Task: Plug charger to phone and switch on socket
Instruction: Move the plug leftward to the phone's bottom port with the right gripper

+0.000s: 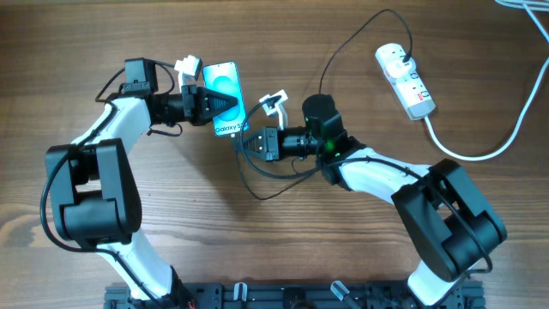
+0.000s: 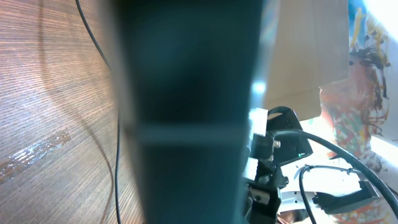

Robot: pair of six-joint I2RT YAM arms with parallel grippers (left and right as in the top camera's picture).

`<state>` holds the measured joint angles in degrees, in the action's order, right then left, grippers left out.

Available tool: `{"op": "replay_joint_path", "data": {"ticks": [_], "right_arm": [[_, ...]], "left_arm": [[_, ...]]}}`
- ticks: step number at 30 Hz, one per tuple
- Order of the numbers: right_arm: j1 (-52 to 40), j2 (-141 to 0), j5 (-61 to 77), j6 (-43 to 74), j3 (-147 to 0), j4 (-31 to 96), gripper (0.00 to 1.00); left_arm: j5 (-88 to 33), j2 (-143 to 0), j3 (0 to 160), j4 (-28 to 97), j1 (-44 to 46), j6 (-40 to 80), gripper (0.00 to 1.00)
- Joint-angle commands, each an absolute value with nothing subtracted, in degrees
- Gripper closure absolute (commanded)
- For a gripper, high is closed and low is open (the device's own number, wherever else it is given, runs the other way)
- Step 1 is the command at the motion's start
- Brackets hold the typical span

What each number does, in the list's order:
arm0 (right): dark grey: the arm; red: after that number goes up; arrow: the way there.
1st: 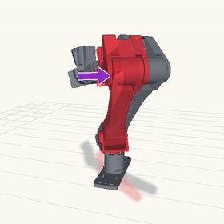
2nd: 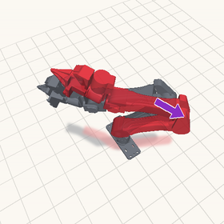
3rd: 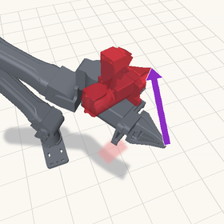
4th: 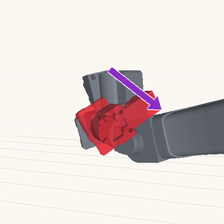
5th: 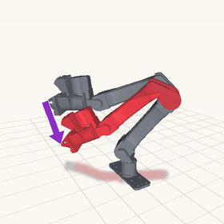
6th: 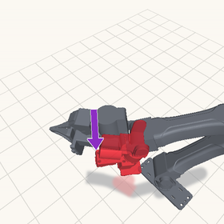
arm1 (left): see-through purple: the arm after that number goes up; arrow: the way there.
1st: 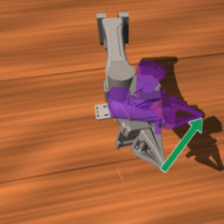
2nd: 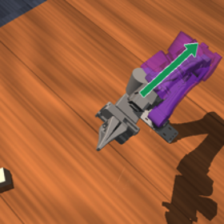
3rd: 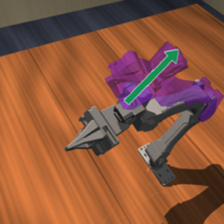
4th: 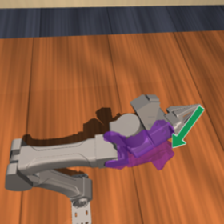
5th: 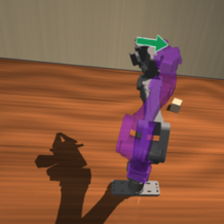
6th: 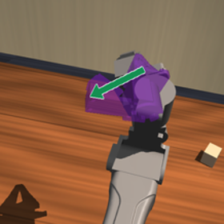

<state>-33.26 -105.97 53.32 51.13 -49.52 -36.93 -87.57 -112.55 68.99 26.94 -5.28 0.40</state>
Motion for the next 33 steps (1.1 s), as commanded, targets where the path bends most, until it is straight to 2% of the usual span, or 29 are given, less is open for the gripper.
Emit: {"op": "replay_joint_path", "data": {"ticks": [1, 18, 23, 33], "right_arm": [[-32.2, -107.0, 52.5, 52.9, -49.4, -37.6, 0.96], [-32.0, -107.0, 54.0, 54.1, -49.4, -39.2, 0.96], [-32.0, -107.0, 54.3, 58.7, -49.4, -40.0, 0.96], [-32.0, -107.0, 58.3, 60.9, -49.4, -40.5, 0.96]], "left_arm": [[-90.4, -110.7, 68.9, 26.8, -5.1, 0.5, 0.96], [-90.3, -110.7, 68.9, 27.9, -4.9, 1.0, 0.96], [-90.3, -110.7, 68.9, 27.9, -4.9, 3.7, 0.96], [-90.3, -110.7, 68.9, 29.4, -4.9, 5.2, 0.96]]}}
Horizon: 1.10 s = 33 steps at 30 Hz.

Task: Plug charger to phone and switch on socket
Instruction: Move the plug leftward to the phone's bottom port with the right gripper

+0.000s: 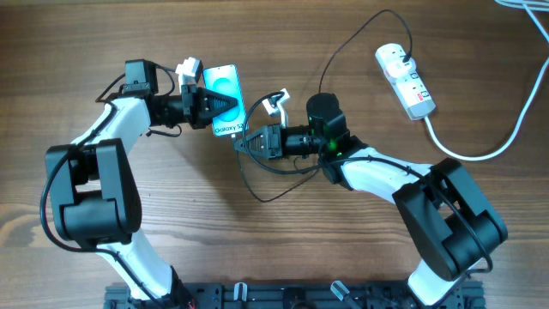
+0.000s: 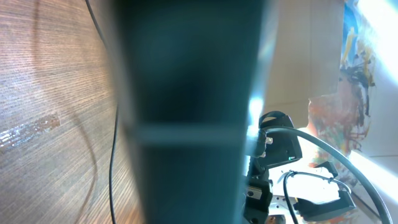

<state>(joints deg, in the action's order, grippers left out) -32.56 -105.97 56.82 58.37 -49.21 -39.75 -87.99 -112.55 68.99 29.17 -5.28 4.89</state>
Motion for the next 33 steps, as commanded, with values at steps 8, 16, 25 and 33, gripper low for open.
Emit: {"op": "replay_joint_path", "data": {"ticks": [8, 16, 25, 33], "right_arm": [[-32.0, -107.1, 58.5, 65.9, -49.4, -44.8, 0.96], [-32.1, -107.1, 60.3, 64.9, -49.4, -44.4, 0.96], [-32.0, -107.1, 62.9, 64.6, -49.4, -43.7, 0.96], [-31.9, -107.1, 58.6, 63.0, -49.4, -42.5, 0.96]], "left_arm": [[-90.3, -110.7, 68.9, 29.7, -4.9, 5.3, 0.96], [-90.3, -110.7, 68.9, 31.1, -4.9, 9.7, 0.96], [-90.3, -110.7, 68.9, 31.0, -4.9, 9.9, 0.96], [-90.3, -110.7, 68.9, 30.0, -4.9, 9.9, 0.96]]}}
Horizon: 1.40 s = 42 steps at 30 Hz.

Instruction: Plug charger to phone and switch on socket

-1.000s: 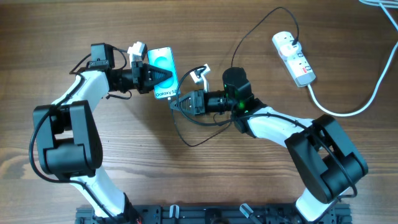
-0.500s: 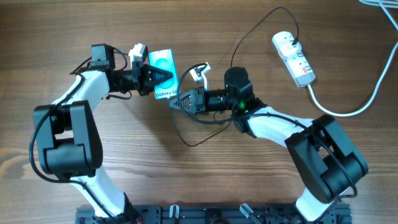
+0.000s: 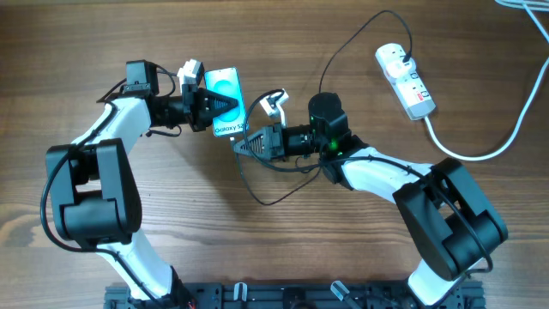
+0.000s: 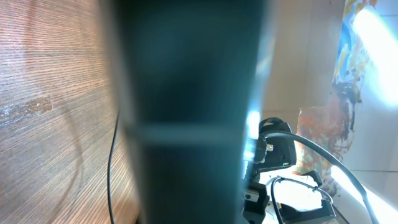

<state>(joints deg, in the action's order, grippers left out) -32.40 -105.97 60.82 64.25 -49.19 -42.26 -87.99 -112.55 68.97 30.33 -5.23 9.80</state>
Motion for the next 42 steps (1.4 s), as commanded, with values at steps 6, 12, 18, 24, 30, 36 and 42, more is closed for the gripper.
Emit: {"op": "replay_joint_path", "data": {"ticks": [6, 12, 18, 24, 30, 36, 42], "right_arm": [[-31.9, -107.1, 58.2, 62.7, -49.4, -42.5, 0.96], [-32.0, -107.1, 58.7, 62.1, -49.4, -42.3, 0.96], [-32.0, -107.1, 59.0, 62.2, -49.4, -42.3, 0.96], [-32.0, -107.1, 58.9, 63.1, -49.4, -42.3, 0.96], [-32.0, -107.1, 58.9, 66.7, -49.4, -42.4, 0.96], [-31.9, -107.1, 58.9, 70.5, -49.4, -42.5, 0.96], [-31.9, -107.1, 60.7, 72.0, -49.4, -45.0, 0.96]], "left_arm": [[-90.3, -110.7, 68.9, 29.1, -4.9, 9.9, 0.96], [-90.3, -110.7, 68.9, 29.1, -4.9, 11.7, 0.96], [-90.3, -110.7, 68.9, 29.1, -4.9, 13.0, 0.96], [-90.3, -110.7, 68.9, 29.2, -4.9, 14.0, 0.96], [-90.3, -110.7, 68.9, 29.1, -4.8, 13.5, 0.96], [-90.3, -110.7, 68.9, 29.1, -4.0, 12.2, 0.96], [-90.3, -110.7, 68.9, 28.4, -3.7, 9.4, 0.96]]}}
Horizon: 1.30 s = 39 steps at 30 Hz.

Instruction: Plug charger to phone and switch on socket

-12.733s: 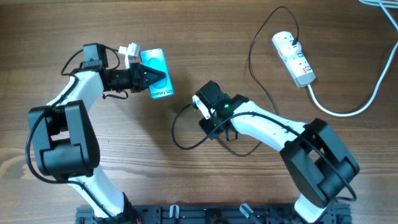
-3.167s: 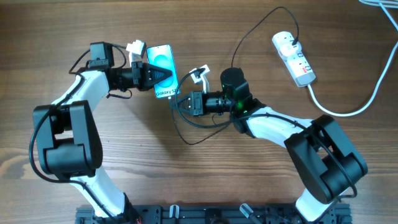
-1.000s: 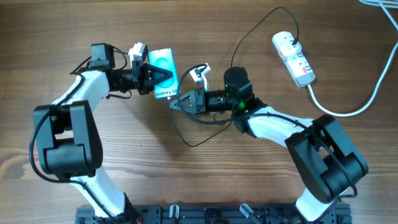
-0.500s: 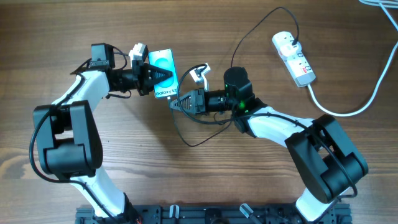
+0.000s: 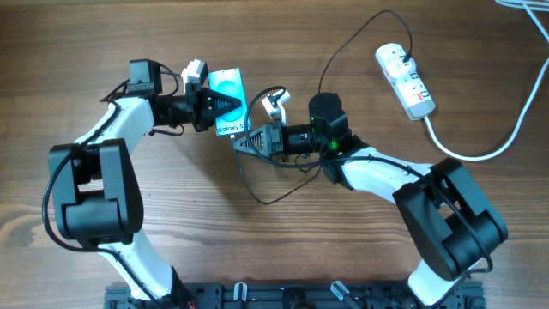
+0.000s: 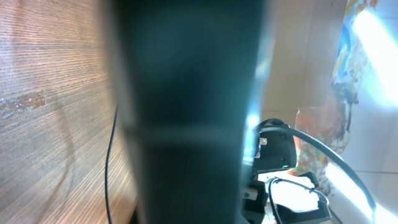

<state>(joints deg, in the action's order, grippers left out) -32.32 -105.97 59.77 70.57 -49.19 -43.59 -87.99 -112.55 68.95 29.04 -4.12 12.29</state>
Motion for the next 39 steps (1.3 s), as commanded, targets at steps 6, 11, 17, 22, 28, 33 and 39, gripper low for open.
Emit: {"op": "replay_joint_path", "data": {"ticks": [6, 11, 17, 22, 28, 33, 39], "right_arm": [[-31.9, -107.1, 61.7, 70.5, -49.4, -43.8, 0.96], [-30.4, -107.1, 61.7, 68.9, -49.4, -42.9, 0.96], [-29.4, -107.1, 61.8, 69.0, -49.4, -42.8, 0.96], [-29.5, -107.1, 62.2, 69.1, -49.4, -42.9, 0.96], [-30.8, -107.1, 62.2, 69.0, -49.4, -42.9, 0.96], [-30.9, -107.1, 62.2, 69.0, -49.4, -43.0, 0.96], [-31.0, -107.1, 60.9, 69.0, -49.4, -43.0, 0.96]], "left_arm": [[-90.4, -110.7, 68.9, 27.6, -3.7, 10.0, 0.96], [-90.3, -110.7, 68.9, 27.6, -4.8, 10.8, 0.96], [-90.3, -110.7, 68.9, 27.9, -5.1, 11.0, 0.96], [-90.3, -110.7, 68.9, 27.9, -5.1, 14.0, 0.96], [-90.3, -110.7, 68.9, 27.8, -4.6, 14.0, 0.96], [-90.3, -110.7, 68.9, 27.9, -4.6, 14.0, 0.96], [-90.3, -110.7, 68.9, 27.9, -4.6, 14.0, 0.96]]}}
